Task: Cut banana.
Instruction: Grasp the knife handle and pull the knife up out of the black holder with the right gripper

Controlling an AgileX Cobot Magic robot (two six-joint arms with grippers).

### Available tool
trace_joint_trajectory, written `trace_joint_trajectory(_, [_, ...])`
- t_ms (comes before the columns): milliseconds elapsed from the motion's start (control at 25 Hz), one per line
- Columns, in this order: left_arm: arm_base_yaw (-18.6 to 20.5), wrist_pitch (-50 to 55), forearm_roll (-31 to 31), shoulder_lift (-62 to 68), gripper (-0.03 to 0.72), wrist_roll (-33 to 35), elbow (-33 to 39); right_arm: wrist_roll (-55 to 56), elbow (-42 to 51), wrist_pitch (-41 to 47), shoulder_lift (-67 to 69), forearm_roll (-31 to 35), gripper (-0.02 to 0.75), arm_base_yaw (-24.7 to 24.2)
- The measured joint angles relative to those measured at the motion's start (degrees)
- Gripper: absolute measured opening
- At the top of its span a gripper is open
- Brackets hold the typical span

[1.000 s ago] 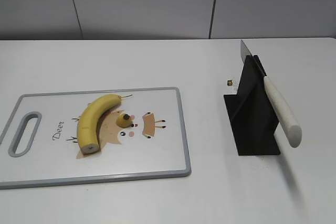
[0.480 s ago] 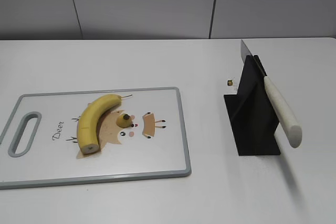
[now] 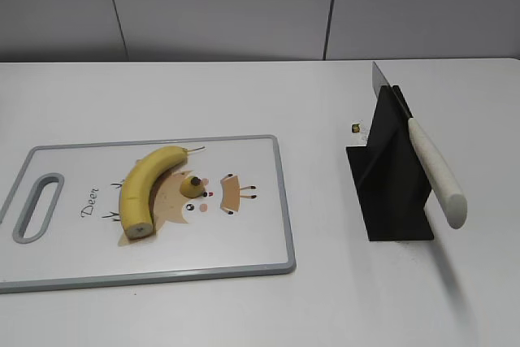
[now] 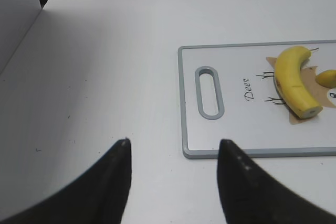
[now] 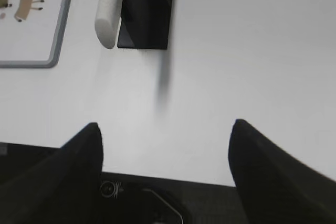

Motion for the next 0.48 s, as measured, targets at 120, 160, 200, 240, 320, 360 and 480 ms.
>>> trace_joint_trajectory(120, [0.00,0.00,0.00,0.00,0.516,0.05,0.00,0.20,-2.46,2.19,5.78,0.12,0.561,0.00])
trace_joint_trajectory(160, [0.00,0.00,0.00,0.00,0.516,0.05,0.00,0.35,-3.44,2.94,7.83,0.12,0.561,0.00])
trace_joint_trajectory(200, [0.00,0.00,0.00,0.00,0.516,0.05,0.00,1.09,-4.34,3.55,9.53,0.12,0.561,0.00])
trace_joint_trajectory(240, [0.00,0.00,0.00,0.00,0.516,0.05,0.00,2.71,-5.44,3.80,11.55,0.12,0.561,0.00])
trace_joint_trajectory(320, [0.00,0.00,0.00,0.00,0.516,0.05,0.00,5.14,-7.42,3.85,15.00,0.29,0.561,0.33])
trace_joint_trajectory(360, [0.00,0.00,0.00,0.00,0.516,0.05,0.00,6.47,-8.43,3.89,16.75,0.33,0.561,0.79])
trace_joint_trajectory(480, [0.00,0.00,0.00,0.00,0.516,0.05,0.00,9.30,-10.94,3.89,21.48,-0.46,0.561,4.39])
